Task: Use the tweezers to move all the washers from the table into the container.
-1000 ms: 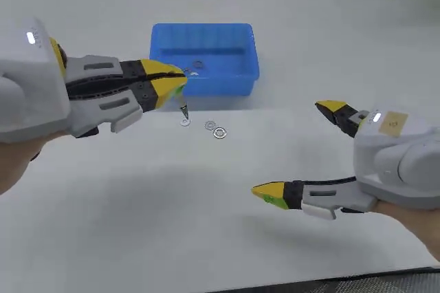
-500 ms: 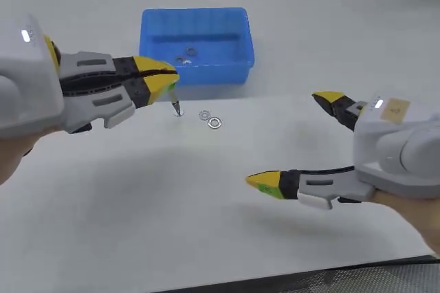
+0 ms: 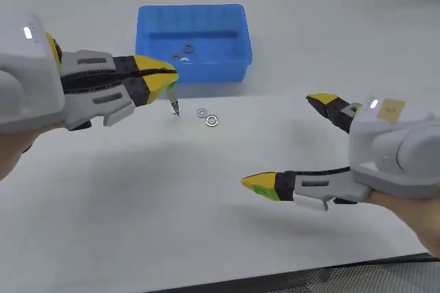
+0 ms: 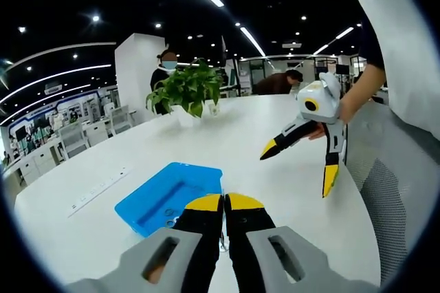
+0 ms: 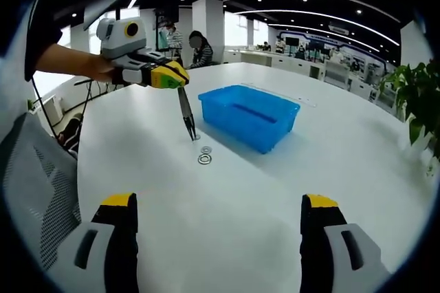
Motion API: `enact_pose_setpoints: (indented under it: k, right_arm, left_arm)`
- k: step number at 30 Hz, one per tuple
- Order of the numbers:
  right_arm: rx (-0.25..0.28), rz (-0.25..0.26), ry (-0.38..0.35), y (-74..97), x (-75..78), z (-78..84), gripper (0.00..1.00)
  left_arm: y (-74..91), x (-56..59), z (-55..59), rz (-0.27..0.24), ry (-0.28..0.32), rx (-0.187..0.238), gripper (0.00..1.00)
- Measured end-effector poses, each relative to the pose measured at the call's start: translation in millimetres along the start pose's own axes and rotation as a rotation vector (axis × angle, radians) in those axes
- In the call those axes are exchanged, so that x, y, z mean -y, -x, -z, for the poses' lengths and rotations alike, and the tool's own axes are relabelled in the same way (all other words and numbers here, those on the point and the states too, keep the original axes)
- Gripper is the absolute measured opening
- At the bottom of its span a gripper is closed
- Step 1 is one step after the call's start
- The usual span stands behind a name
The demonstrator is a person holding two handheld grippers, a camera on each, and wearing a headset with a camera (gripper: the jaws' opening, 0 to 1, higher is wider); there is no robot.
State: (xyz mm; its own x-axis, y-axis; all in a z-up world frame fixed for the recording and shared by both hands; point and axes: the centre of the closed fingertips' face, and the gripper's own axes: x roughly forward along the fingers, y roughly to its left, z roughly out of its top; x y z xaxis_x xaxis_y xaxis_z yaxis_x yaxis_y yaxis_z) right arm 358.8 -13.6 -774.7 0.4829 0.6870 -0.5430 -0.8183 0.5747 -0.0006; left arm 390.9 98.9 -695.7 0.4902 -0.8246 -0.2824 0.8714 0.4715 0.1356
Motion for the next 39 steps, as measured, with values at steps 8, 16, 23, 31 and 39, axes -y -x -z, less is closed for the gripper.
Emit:
enact_pose_setpoints:
  k: [8, 16, 23, 31, 39]
  right_arm:
    - [-0.001, -0.027, -0.006, -6.0, -8.0, -0.3, 0.99]
    - [0.009, -0.144, 0.014, -22.4, -27.5, -17.4, 0.87]
    - [0.024, -0.282, 0.110, -50.6, -46.6, -41.0, 0.71]
    - [0.039, -0.430, 0.218, -85.1, -55.7, -75.3, 0.48]
    - [-0.005, -0.522, 0.291, -105.7, -61.2, -76.0, 0.28]
  left_arm:
    - [2.8, 0.1, 2.2, 0.009, 0.032, -0.002, 0.04]
    - [0.8, -3.8, 3.6, 0.034, 0.102, -0.056, 0.05]
    - [-3.9, 0.3, 2.8, 0.088, 0.077, -0.116, 0.05]
    - [-7.7, 2.0, 0.4, 0.109, 0.100, -0.141, 0.05]
    - [-3.9, 4.1, 0.2, 0.106, 0.111, -0.146, 0.05]
